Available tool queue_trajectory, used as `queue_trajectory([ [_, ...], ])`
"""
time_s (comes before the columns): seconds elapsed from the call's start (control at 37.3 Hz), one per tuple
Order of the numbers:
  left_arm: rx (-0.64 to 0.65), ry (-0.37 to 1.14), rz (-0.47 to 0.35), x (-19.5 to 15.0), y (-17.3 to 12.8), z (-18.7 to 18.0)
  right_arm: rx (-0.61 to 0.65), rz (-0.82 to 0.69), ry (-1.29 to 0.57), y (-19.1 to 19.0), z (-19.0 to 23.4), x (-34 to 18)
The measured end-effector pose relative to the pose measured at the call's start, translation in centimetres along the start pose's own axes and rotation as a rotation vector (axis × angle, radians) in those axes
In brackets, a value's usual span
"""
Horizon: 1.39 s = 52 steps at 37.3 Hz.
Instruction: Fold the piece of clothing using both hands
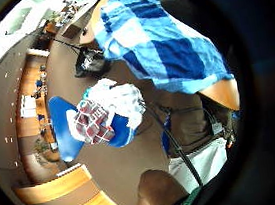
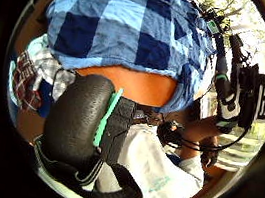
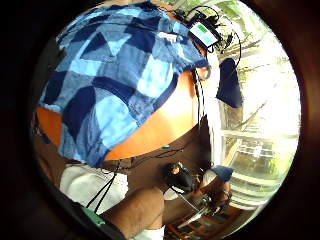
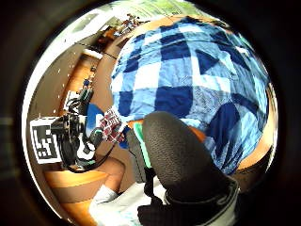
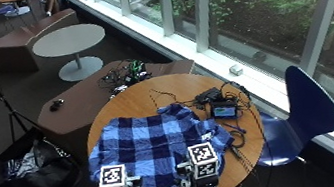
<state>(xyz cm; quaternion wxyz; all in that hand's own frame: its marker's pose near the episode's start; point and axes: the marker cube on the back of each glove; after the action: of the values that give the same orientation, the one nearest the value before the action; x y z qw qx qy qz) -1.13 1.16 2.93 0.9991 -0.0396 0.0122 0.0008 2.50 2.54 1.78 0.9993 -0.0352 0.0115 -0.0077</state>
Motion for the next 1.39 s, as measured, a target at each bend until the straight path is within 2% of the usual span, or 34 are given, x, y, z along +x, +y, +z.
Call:
queue_trajectory([
  [0.24,-0.140,-0.002,-0.030,-1.0,0.0,5.4,-0.105,0.058,0.005,1.1,5.2,2.6],
  [0.38,-0.142,0.025,-0.027,-1.3,-0.7,7.5,-0.151,0.051,-0.005,1.1,7.0,3.2],
  [0.59,0.136,0.070,-0.056,-2.1,-1.9,8.9,-0.111,0.022,-0.073,1.4,7.8,3.6],
  [0.64,0.235,0.051,-0.078,-2.3,-1.8,8.5,-0.054,0.014,-0.082,1.1,7.7,3.8],
  [0.75,0.428,0.022,-0.094,-2.5,-1.2,7.4,0.143,-0.019,-0.062,0.4,7.0,4.2],
  [0.83,0.456,0.054,-0.049,-2.3,0.2,5.7,0.239,-0.094,-0.028,0.2,6.2,4.5],
  [0.88,0.468,0.080,-0.003,-2.4,1.5,3.9,0.251,-0.149,-0.010,0.7,5.2,4.8],
  [0.94,0.477,0.097,0.052,-2.9,2.5,2.0,0.212,-0.203,-0.002,1.9,3.4,5.2],
  [1.02,0.454,0.140,0.151,-3.7,3.7,-0.9,0.089,-0.286,-0.027,3.8,0.1,5.4],
  [1.1,0.381,0.145,0.231,-4.5,3.2,-2.6,-0.020,-0.345,-0.086,3.7,-3.1,5.6],
  [1.15,0.299,0.103,0.281,-5.0,1.4,-3.6,-0.079,-0.366,-0.145,2.2,-5.9,5.8],
  [1.21,0.203,0.048,0.311,-5.4,-1.1,-5.0,-0.125,-0.378,-0.219,-1.2,-8.3,6.0],
  [1.31,0.033,-0.009,0.304,-5.7,-7.6,-7.6,-0.202,-0.367,-0.373,-11.7,-9.7,6.3],
  [1.39,-0.064,-0.011,0.282,-6.0,-12.9,-7.5,-0.257,-0.321,-0.453,-18.7,-9.4,6.3],
])
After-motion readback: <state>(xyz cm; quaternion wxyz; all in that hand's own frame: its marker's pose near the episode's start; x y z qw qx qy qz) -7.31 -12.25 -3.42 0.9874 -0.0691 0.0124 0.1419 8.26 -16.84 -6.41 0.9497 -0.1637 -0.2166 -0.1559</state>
